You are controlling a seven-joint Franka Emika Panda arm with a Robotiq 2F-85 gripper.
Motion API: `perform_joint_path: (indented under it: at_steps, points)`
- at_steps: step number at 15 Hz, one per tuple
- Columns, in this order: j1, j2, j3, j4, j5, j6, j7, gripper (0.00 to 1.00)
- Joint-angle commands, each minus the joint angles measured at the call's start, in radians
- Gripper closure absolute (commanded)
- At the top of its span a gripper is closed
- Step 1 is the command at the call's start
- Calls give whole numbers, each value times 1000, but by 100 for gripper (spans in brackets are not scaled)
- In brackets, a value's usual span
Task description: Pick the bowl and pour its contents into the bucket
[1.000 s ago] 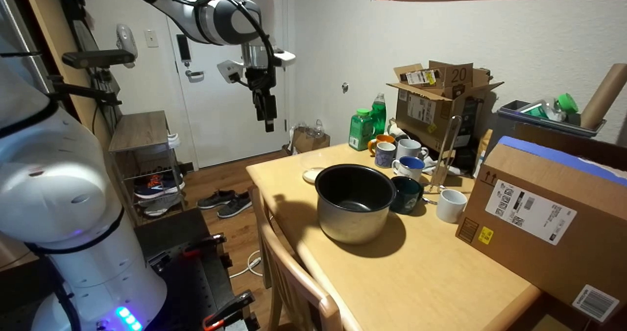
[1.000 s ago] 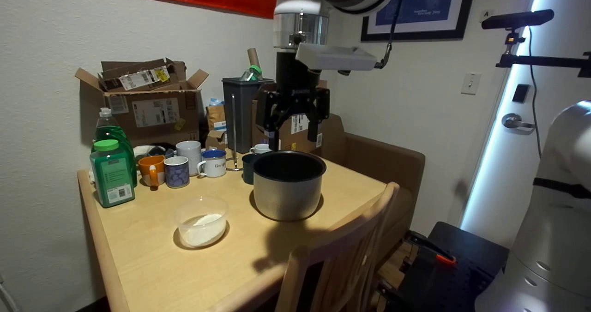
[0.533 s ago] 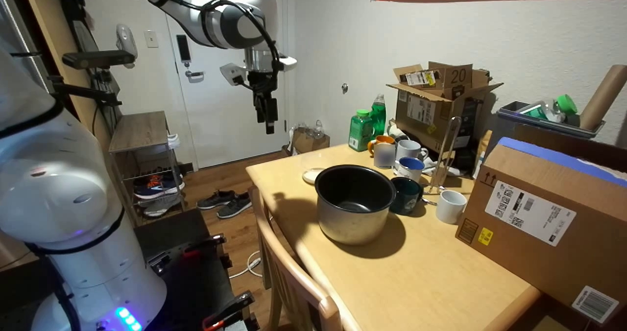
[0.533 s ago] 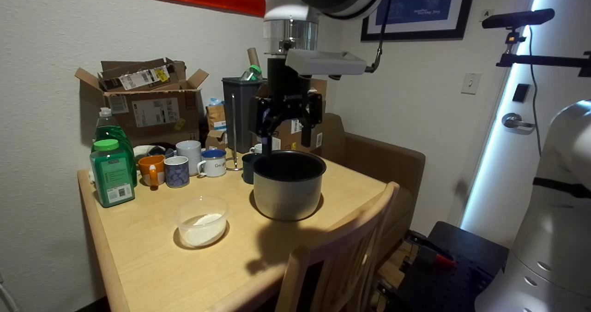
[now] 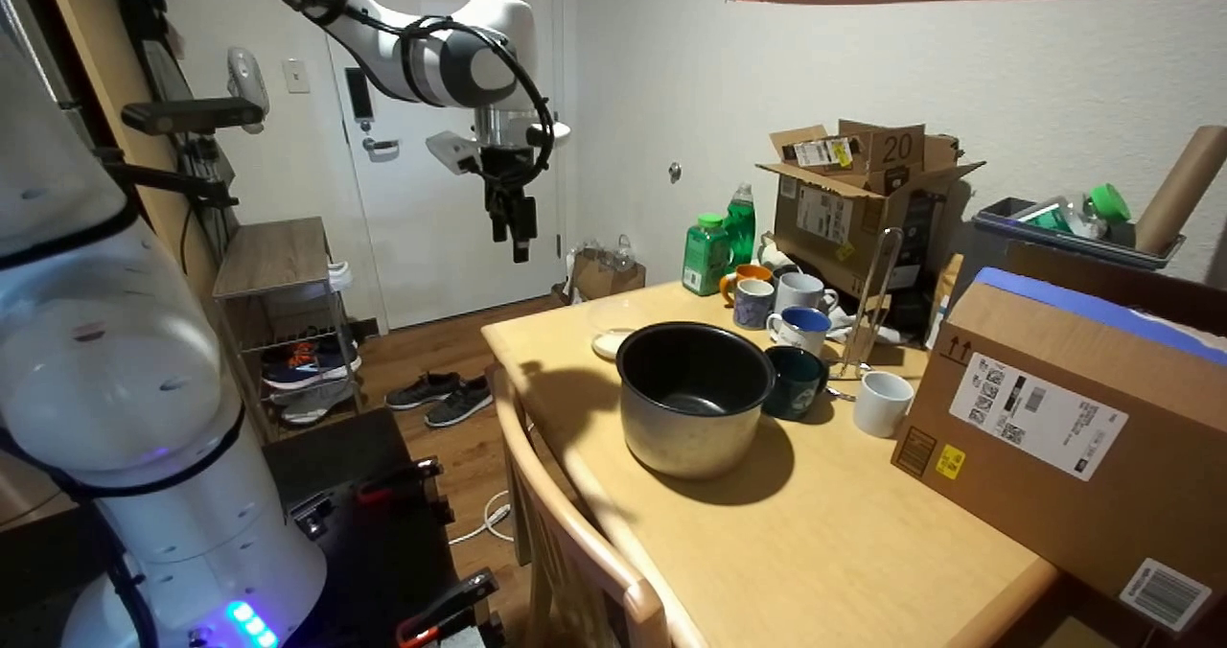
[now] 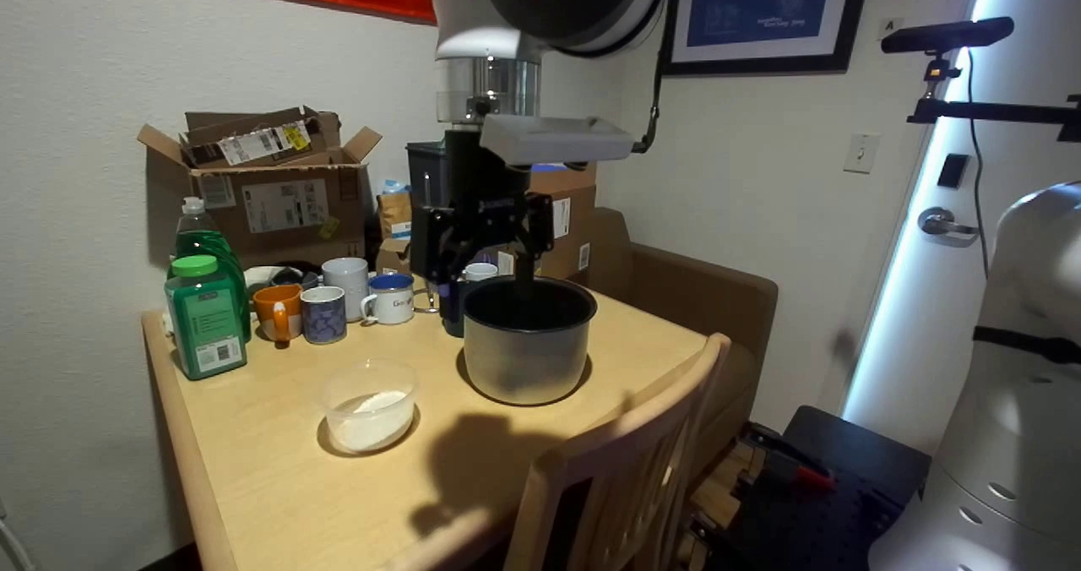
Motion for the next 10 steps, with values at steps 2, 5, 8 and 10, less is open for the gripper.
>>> perform_joint_path:
  at_steps: [2,5,8,10]
  points:
    - [37,178,12,128,-68,-1,30,0]
    - [67,283,-3,210,-147,1,35,0]
    - [105,386,-21,301,-202,8,45,0]
    - [129,449,-47,363,-231,37,93,0]
